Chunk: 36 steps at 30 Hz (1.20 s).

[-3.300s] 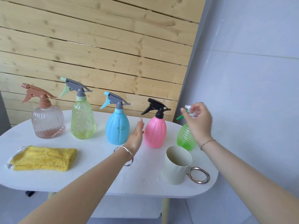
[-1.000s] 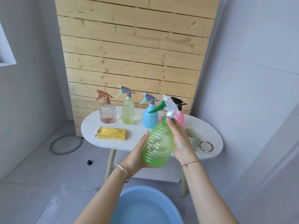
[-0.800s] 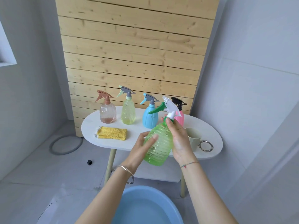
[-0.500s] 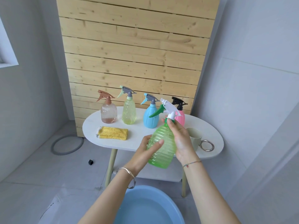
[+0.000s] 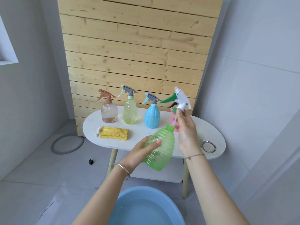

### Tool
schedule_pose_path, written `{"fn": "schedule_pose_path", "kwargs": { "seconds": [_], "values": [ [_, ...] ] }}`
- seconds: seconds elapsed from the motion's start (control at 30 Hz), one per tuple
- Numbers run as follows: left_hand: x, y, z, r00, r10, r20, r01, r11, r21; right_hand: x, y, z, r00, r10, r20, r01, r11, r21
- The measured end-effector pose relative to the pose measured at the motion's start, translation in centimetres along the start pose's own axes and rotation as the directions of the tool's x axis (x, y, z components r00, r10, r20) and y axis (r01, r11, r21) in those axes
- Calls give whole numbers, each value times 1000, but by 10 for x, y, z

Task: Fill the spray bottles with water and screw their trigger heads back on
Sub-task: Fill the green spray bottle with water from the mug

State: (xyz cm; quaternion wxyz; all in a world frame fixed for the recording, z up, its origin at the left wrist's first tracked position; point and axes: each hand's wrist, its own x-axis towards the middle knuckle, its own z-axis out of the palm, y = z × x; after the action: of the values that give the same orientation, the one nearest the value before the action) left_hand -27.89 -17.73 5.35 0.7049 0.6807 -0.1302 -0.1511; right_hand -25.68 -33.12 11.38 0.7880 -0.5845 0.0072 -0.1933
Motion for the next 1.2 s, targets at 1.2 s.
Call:
{"fn": "schedule_pose_path", "kwargs": {
  "seconds": [1.2],
  "values": [
    [60,-61,-51,898,5,-439,-55,993,-101,124,138,-37,966,178,188,23,664,-747]
  ]
}}
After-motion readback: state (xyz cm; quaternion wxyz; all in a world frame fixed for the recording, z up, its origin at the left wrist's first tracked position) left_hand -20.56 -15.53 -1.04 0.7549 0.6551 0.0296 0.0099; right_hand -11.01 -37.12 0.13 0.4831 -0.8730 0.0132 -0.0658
